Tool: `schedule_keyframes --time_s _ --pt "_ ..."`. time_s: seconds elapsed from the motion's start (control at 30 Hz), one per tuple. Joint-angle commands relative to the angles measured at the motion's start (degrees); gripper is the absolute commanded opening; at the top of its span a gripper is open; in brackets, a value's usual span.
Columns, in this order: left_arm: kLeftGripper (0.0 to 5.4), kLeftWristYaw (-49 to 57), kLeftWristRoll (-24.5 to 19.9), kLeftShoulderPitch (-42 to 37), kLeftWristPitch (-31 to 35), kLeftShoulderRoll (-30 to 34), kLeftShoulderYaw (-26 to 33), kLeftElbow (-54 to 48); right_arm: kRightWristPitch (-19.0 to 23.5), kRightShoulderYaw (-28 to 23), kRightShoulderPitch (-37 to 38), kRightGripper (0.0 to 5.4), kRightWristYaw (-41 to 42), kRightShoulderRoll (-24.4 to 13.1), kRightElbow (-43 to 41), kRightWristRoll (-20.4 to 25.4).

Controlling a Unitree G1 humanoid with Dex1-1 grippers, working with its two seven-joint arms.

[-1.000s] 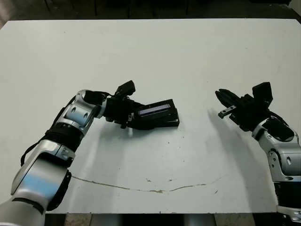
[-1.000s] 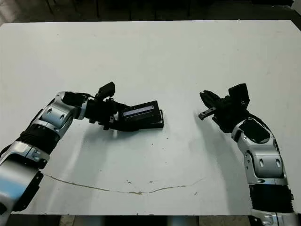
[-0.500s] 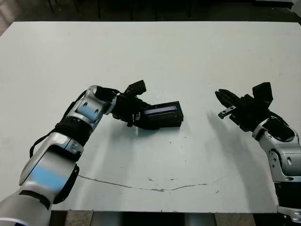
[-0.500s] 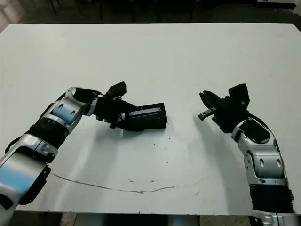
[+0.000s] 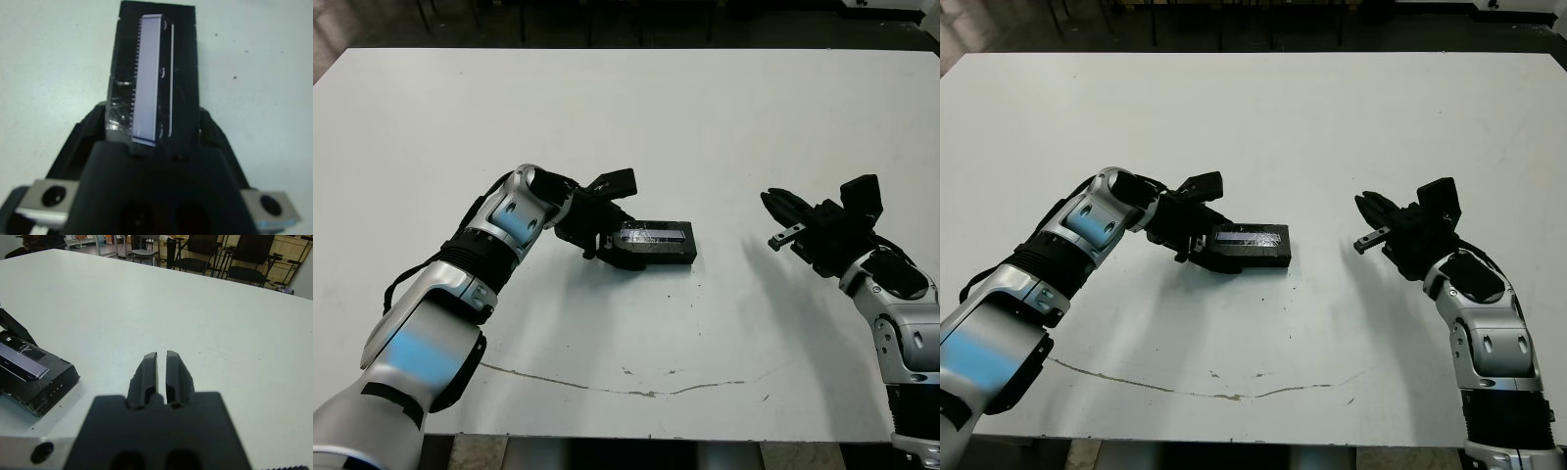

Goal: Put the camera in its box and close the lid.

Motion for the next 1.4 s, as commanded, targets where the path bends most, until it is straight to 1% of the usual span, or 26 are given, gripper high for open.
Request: schedule_keyframes --time_s 0.03,0.1,0.2,0.23,0.37,0.4,0.43,0.5,0.57,0.67,0.77,0.83,0.93,1.03,1.17,1.27,1.33,1.4 --pt "2.91 1.8 4.4 3.1 1.1 -2.2 -4.4 1.4 1.2 -0.3 0.7 0.0 -0.1 -0.4 0.7 0.1" --pt "3.3 1.1 5.0 3.0 0.0 -1.6 -5.0 1.5 1.0 -0.4 0.6 0.0 0.0 -0.3 1.1 0.2" --pt "3.76 0.2 6.0 3.0 -6.8 -0.1 -6.1 2.6 1.0 -0.3 0.5 0.0 -0.1 -0.5 0.9 -0.1" --pt "3.92 0.2 6.2 3.0 -7.9 0.1 -6.3 3.1 1.1 -0.3 0.4 0.0 -0.1 -0.5 0.8 -0.1" --pt "4.59 0.5 6.3 3.3 -9.7 0.9 -6.0 3.7 1.1 -0.3 0.3 0.0 0.1 -0.7 0.8 0.0" --pt "4.66 0.6 6.0 3.7 -10.3 1.3 -5.6 3.6 1.3 -0.2 0.2 0.0 0.1 -0.8 0.7 -0.1" --pt "4.87 0.9 5.8 3.9 -10.3 1.6 -5.3 3.5 1.3 -0.1 0.1 0.0 0.1 -0.9 0.7 -0.1" --pt "5.05 1.2 5.9 4.0 -9.3 2.2 -5.2 3.3 1.6 0.0 0.0 0.0 -0.1 -1.0 0.6 -0.4" --pt "5.38 1.8 6.2 4.3 -9.8 2.8 -5.0 3.5 1.5 0.0 0.0 0.0 -0.2 -0.9 0.7 -0.5" --pt "5.39 2.2 4.5 5.7 -11.2 4.3 -2.7 4.0 1.8 -0.1 -0.3 0.0 0.0 -0.8 0.8 -0.1" --pt "5.39 3.3 3.7 7.7 -15.1 6.8 -0.5 3.3 1.1 0.0 -0.4 0.0 0.2 -0.8 1.2 -0.3" --pt "5.39 3.2 2.7 8.9 -15.6 8.8 1.1 1.7 0.8 0.1 -0.4 0.0 0.2 -0.9 1.3 -0.5" --pt "5.39 1.5 -0.5 10.9 -13.4 11.9 4.6 -1.5 0.6 0.1 -0.7 0.0 0.2 -0.9 1.6 -0.7" --pt "5.39 0.2 -3.6 14.0 -14.4 15.4 8.3 -5.8 0.3 0.1 -1.0 0.0 0.4 -0.8 2.2 -0.7" --pt "5.39 -1.6 -7.4 18.8 -12.4 20.2 12.4 -13.4 0.5 0.0 -1.6 0.0 0.5 -0.7 2.8 -0.5" --pt "5.39 -3.6 -10.4 22.0 -9.1 23.8 15.1 -19.2 -0.1 0.1 -1.9 0.0 0.8 -0.6 3.4 -0.6" --pt "5.39 -4.5 -11.6 23.8 -7.1 26.5 16.4 -23.2 -0.6 0.1 -2.1 0.0 0.9 -0.6 3.9 -0.7" --pt "5.39 -4.6 -11.7 25.3 -5.9 29.1 17.5 -27.0 -0.6 0.2 -2.4 0.0 0.7 -0.4 4.1 -0.7"
